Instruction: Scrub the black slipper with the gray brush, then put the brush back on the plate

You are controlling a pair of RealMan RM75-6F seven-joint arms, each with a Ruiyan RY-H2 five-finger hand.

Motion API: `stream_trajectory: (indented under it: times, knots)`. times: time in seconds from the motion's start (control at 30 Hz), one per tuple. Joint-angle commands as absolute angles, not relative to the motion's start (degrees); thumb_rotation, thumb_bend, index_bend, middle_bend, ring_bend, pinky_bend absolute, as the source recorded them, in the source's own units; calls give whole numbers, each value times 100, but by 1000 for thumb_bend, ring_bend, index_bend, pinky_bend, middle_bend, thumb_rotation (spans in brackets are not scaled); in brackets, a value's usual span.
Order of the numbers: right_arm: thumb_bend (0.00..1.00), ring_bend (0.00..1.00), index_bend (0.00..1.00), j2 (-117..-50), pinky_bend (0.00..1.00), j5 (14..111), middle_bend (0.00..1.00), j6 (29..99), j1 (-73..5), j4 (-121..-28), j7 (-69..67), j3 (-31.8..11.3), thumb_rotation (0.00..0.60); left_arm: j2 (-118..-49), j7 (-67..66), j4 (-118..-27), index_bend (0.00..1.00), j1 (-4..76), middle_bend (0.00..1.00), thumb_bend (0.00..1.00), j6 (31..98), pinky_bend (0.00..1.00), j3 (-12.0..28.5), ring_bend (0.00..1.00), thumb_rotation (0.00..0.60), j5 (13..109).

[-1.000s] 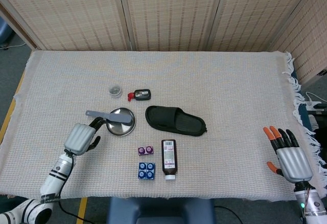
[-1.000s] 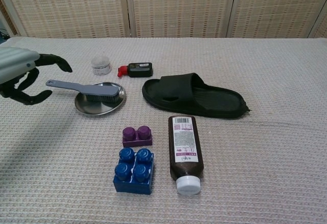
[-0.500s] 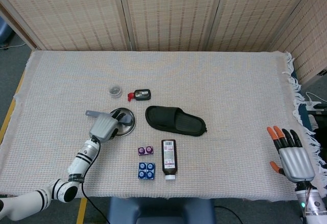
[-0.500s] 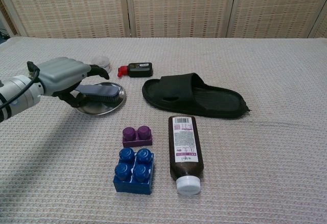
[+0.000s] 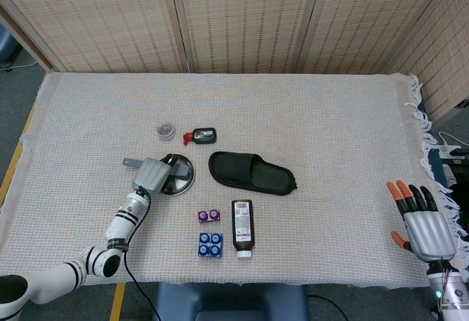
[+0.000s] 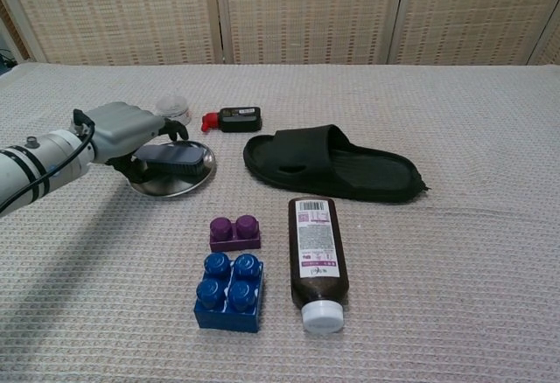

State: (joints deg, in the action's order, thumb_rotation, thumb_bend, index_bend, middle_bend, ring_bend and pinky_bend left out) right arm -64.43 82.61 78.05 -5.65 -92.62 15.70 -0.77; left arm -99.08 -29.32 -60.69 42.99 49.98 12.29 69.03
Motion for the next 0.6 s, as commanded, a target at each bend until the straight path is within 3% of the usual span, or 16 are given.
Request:
stream_trajectory:
  times: [0.03, 0.43, 0.6]
  knots:
    - [122, 0, 0, -6405, 0, 8223, 0, 7751, -570, -9316, 1584, -62, 600, -9963, -2972, -5956, 263, 4336, 245, 438, 5048, 940, 1184, 757, 600, 6903]
    - [122, 0, 0, -6335, 0, 8213, 0, 7746, -561, -9419, 1582, -44, 600, -10187, -2945, -5525, 454, 4335, 450, 436, 5591, 949, 1028, 749, 600, 7175]
    - [122, 0, 0, -6444, 0, 8243, 0, 7605, -644, -9303, 1529, -33, 600, -10014, -2984, -5877, 472, 4319, 472, 438, 5752, 949, 996, 749, 600, 7289]
